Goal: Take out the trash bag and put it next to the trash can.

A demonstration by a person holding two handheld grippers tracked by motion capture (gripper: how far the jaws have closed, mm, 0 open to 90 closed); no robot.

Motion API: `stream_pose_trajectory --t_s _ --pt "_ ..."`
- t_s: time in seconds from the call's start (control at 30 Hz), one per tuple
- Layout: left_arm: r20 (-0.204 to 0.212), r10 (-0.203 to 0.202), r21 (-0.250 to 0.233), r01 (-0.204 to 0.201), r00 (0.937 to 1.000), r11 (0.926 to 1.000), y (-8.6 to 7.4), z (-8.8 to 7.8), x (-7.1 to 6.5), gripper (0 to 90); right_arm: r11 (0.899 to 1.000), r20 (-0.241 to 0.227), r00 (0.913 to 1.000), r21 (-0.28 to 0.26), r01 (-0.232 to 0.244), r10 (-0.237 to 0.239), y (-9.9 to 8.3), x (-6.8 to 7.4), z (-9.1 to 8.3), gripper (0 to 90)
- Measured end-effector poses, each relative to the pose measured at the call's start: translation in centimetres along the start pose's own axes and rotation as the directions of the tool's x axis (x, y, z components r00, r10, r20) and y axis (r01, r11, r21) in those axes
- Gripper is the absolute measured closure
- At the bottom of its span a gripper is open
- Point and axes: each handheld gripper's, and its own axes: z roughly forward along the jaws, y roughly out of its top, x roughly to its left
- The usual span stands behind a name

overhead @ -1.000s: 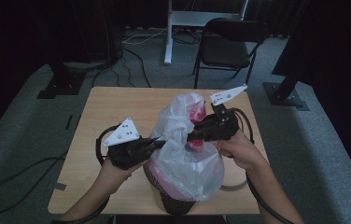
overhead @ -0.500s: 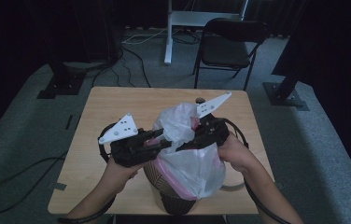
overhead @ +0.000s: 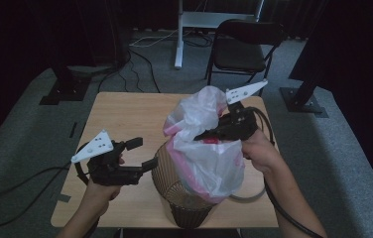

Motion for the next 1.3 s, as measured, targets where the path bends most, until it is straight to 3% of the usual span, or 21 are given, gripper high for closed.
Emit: stream_pose_trajectory --t_s 0.03,0.13,0.27,0.4,0.57,0.67,0.73,0.9,1.0,1.07,1.13,1.3 --pt "-0.007 -0.004 0.011 0.004 1.0000 0.9999 -0.4 -0.1 0.4 10.5 1.000 -0.001 1.0000 -0.010 0.004 -0.004 0.5 0.1 -0.4 89.7" --pt "-0.049 -0.019 0.022 0.020 0.9986 0.9996 -2.0 -0.5 1.4 10.5 0.999 -0.009 0.9997 -0.042 0.021 -0.021 2.1 0.5 -1.6 89.7" --pt "-0.070 -0.044 0.050 0.047 0.9966 0.9976 -4.3 -0.3 2.7 10.5 0.994 -0.021 0.9994 -0.109 0.025 -0.028 4.5 0.5 -3.5 89.8" --pt "-0.128 -0.027 0.039 0.032 0.9914 0.9987 -6.9 -0.1 3.6 9.0 0.985 0.000 0.9998 -0.174 0.021 -0.021 6.4 0.1 -5.1 89.7" --pt "-0.195 -0.046 0.013 0.049 0.9797 0.9987 -10.0 0.0 4.7 9.1 0.972 0.055 0.9982 -0.233 -0.011 0.025 8.0 -1.8 -6.3 89.7" --pt "-0.205 -0.057 0.041 0.067 0.9770 0.9969 -11.6 0.2 5.3 9.1 0.966 0.099 0.9934 -0.255 -0.031 0.058 8.4 -3.3 -6.6 89.6" --pt "-0.206 -0.057 0.089 0.076 0.9769 0.9931 -12.6 0.5 5.7 9.1 0.964 0.125 0.9889 -0.264 -0.044 0.080 8.4 -4.4 -6.5 89.6" --pt "-0.203 -0.068 0.170 0.103 0.9768 0.9800 -15.6 1.0 6.2 9.1 0.959 0.198 0.9700 -0.271 -0.084 0.141 7.4 -7.5 -6.0 89.6" --pt "-0.222 -0.065 0.191 0.109 0.9729 0.9756 -16.6 1.1 6.4 9.1 0.953 0.228 0.9566 -0.281 -0.113 0.181 6.4 -9.4 -5.6 89.6" --pt "-0.234 -0.061 0.187 0.107 0.9704 0.9765 -16.8 1.0 6.5 9.1 0.946 0.245 0.9452 -0.293 -0.140 0.216 5.5 -10.8 -5.4 89.6" --pt "-0.241 -0.065 0.192 0.113 0.9684 0.9748 -16.9 0.9 6.7 9.1 0.939 0.259 0.9315 -0.296 -0.176 0.256 4.7 -12.2 -5.3 89.6" --pt "-0.254 -0.068 0.204 0.122 0.9648 0.9713 -17.3 0.7 6.9 9.1 0.910 0.291 0.8857 -0.315 -0.269 0.362 2.1 -15.4 -4.7 89.5"
